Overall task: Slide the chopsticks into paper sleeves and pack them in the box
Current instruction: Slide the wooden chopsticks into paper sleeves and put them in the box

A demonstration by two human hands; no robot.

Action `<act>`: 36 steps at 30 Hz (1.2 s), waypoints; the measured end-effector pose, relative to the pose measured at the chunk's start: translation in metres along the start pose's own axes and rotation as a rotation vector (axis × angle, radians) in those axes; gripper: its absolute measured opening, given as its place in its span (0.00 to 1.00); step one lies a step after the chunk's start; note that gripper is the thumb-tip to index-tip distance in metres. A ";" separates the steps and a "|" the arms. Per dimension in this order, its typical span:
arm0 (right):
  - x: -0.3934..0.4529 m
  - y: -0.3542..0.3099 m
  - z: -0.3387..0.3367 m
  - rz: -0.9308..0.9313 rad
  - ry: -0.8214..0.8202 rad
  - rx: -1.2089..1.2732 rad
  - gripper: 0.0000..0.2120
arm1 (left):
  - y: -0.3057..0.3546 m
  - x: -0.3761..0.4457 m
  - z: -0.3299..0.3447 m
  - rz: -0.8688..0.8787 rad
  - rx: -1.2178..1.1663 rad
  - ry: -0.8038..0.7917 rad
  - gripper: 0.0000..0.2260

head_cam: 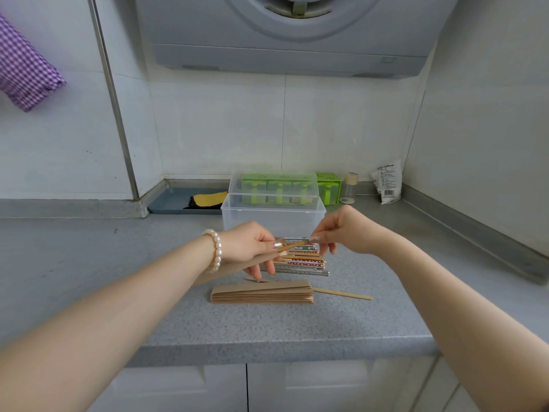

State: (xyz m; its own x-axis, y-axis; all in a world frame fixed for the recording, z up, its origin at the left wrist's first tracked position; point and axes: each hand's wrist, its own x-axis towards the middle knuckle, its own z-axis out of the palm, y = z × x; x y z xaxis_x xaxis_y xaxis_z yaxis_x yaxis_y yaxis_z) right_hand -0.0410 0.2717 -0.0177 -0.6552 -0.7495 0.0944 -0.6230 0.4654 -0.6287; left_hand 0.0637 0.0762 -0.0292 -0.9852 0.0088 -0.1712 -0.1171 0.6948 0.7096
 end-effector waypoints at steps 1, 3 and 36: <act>0.000 0.000 -0.001 0.003 0.004 0.012 0.05 | 0.000 0.000 -0.001 0.000 0.002 -0.004 0.13; -0.001 0.002 -0.001 0.010 0.008 0.031 0.05 | 0.000 0.001 -0.002 0.006 -0.011 0.004 0.11; -0.011 0.030 0.007 0.082 0.146 0.228 0.06 | -0.004 0.002 0.002 -0.050 -0.180 0.017 0.03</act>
State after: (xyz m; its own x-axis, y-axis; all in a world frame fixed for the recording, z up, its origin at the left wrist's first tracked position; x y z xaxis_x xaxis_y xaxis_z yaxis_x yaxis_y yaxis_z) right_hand -0.0495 0.2906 -0.0425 -0.7645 -0.6301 0.1362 -0.4640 0.3912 -0.7948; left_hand 0.0619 0.0748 -0.0333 -0.9793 -0.0361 -0.1989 -0.1852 0.5545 0.8113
